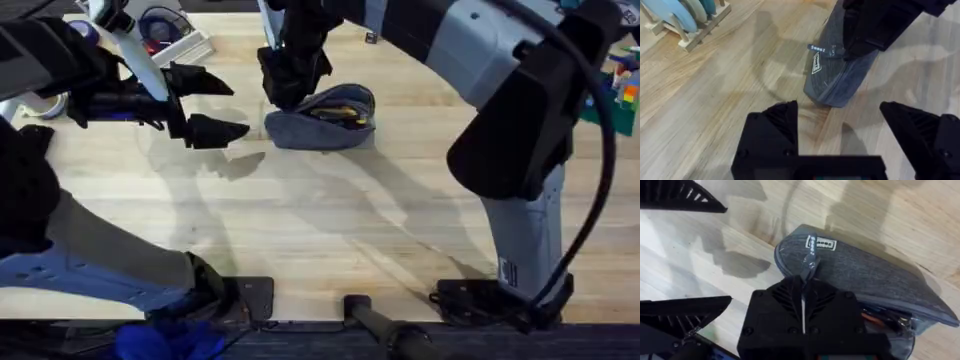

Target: Unzip the bag, pick up the pens from the table one at a time and place them inside, then zip the bag closed.

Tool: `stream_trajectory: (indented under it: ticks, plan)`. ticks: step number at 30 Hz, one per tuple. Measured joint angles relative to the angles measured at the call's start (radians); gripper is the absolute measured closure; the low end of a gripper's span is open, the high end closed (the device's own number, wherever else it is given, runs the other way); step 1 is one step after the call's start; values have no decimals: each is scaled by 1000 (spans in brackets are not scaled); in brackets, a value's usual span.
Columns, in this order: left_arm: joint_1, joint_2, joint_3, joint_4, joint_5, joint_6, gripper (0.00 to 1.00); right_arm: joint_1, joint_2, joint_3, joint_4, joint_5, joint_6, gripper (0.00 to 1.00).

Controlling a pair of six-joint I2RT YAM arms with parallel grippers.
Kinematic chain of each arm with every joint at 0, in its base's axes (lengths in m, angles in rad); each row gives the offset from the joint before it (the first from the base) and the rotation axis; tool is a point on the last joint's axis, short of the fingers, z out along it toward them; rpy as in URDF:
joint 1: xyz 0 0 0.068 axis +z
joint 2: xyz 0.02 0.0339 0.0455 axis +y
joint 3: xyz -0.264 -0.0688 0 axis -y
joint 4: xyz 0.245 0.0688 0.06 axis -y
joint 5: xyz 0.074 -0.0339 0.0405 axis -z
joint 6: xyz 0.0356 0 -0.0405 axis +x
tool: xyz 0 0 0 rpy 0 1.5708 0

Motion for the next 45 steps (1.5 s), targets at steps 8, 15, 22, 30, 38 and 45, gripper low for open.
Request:
stream_trajectory:
  ticks: [8,15,22,30,38,45]
  plan:
    - [0,0,0,-6,0,0,8,0,0,0,3,26,0,970]
    - [0,0,0,-5,0,0,8,3,0,35,-8,30,0,970]
    - [0,0,0,-4,0,0,8,6,0,117,-56,74,0,971]
    - [0,0,0,-3,0,0,8,3,0,148,-74,97,0,971]
    - [0,0,0,-2,0,0,7,3,0,148,-75,98,0,971]
    - [0,0,0,1,0,0,8,3,0,148,-75,98,0,971]
